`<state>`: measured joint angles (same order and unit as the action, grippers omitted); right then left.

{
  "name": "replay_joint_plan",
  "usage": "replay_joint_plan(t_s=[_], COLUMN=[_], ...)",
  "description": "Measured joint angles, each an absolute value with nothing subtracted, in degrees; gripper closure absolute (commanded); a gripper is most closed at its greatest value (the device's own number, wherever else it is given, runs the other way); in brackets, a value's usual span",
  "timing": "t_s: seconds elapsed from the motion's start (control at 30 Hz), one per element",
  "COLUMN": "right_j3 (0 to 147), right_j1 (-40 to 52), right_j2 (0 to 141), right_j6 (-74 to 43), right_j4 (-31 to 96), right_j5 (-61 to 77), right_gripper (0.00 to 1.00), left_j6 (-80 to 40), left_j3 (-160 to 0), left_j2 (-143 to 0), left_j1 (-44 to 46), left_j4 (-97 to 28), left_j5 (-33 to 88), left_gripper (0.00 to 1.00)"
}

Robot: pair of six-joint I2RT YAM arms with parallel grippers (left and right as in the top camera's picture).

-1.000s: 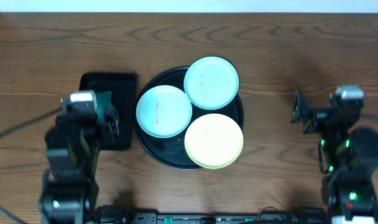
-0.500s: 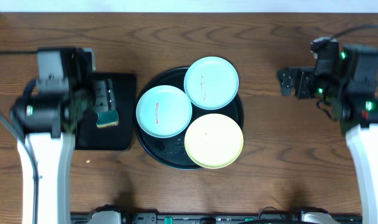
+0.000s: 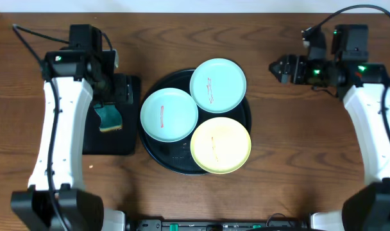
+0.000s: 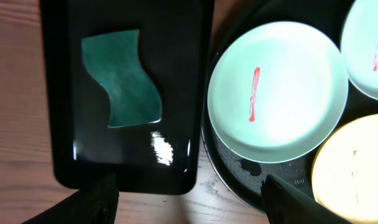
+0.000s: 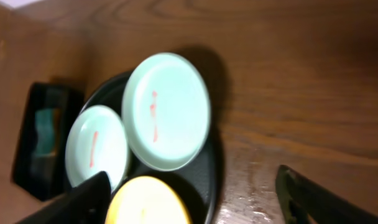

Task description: Clean dirty plates on tray and stack at the side

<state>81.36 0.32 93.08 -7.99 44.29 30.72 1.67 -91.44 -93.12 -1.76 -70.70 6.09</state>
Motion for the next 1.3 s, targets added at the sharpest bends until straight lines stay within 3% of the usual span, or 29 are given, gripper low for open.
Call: replay_joint_plan(t_s=[0.27,0.77,1.3], right_j3=[81.5,85.4,85.4], right_j1=[12.0,30.8,37.9], right_j2=[99.1,110.0,116.6], right_j6=[-16.0,-29.6,-32.9], right_j4=[44.1,42.2,37.6], right_j5=[29.2,15.1,6.6], right_gripper=[0.40,0.71,0.78], left_j6=[-0.3,-6.7,-7.3], left_j3=[-92.2,-93.7,-93.7], left_j2=[-94.3,-92.8,-93.6], left_j1=[-2.7,-15.7,-17.2], left_j4=[-70.5,-72.4,-72.2], left_j5=[6.1,3.8,2.6], left_gripper=[0.25,0.25,0.25])
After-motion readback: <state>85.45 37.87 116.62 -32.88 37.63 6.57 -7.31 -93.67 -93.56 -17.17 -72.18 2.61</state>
